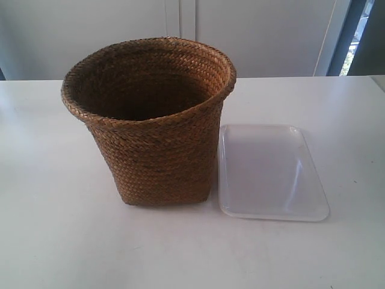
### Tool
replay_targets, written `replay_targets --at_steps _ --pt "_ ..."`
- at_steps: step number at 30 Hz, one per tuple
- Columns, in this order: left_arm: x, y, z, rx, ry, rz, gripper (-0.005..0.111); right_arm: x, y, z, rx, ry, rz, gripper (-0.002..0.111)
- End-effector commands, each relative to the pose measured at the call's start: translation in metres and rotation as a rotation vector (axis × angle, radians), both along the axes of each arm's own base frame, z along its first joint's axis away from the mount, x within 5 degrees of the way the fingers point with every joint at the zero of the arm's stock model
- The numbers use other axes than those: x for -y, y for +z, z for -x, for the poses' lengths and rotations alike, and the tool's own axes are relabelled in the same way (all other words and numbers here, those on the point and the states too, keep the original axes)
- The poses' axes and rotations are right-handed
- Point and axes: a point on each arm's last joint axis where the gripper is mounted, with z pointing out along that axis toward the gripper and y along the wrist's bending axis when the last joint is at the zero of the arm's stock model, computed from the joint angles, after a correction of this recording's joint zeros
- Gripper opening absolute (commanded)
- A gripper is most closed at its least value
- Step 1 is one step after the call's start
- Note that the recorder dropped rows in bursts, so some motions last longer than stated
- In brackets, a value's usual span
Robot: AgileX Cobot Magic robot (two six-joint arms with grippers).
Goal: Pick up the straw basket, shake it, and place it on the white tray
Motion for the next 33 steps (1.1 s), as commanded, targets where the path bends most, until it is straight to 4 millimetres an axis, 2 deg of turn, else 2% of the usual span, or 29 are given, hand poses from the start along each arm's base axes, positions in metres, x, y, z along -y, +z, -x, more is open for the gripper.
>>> replay_targets --at_steps 1,7,9,12,15,23,30,33 --pt "0.000 0.006 -0.001 0.015 -0.001 0.006 0.000 0.000 0.011 -0.008 -0.024 0.016 0.072 0.000" --pt "0.001 0.005 -0.001 0.004 -0.007 -0.003 0.000 0.001 0.014 -0.008 0.012 0.006 0.066 0.000" --pt "-0.001 0.010 -0.002 0.051 0.016 0.001 0.000 0.001 0.016 -0.014 0.024 -0.004 0.066 0.000" --pt "-0.001 0.016 -0.006 0.060 0.015 -0.079 0.000 0.002 0.021 -0.030 -0.021 0.003 0.076 0.000" --pt "0.002 0.022 -0.022 -0.008 -0.004 -0.099 0.000 0.000 0.032 -0.053 -0.119 0.038 0.107 0.000" --pt "0.012 0.031 -0.084 -0.238 -0.059 -0.118 0.000 -0.007 0.061 -0.109 -0.373 0.192 0.225 0.000" --pt "0.021 0.047 -0.127 -0.341 -0.130 -0.185 0.000 -0.023 0.069 -0.149 -0.538 0.418 0.178 0.000" --pt "0.023 0.057 -0.140 -0.337 -0.137 -0.188 0.000 -0.025 0.073 -0.161 -0.506 0.428 0.148 0.000"
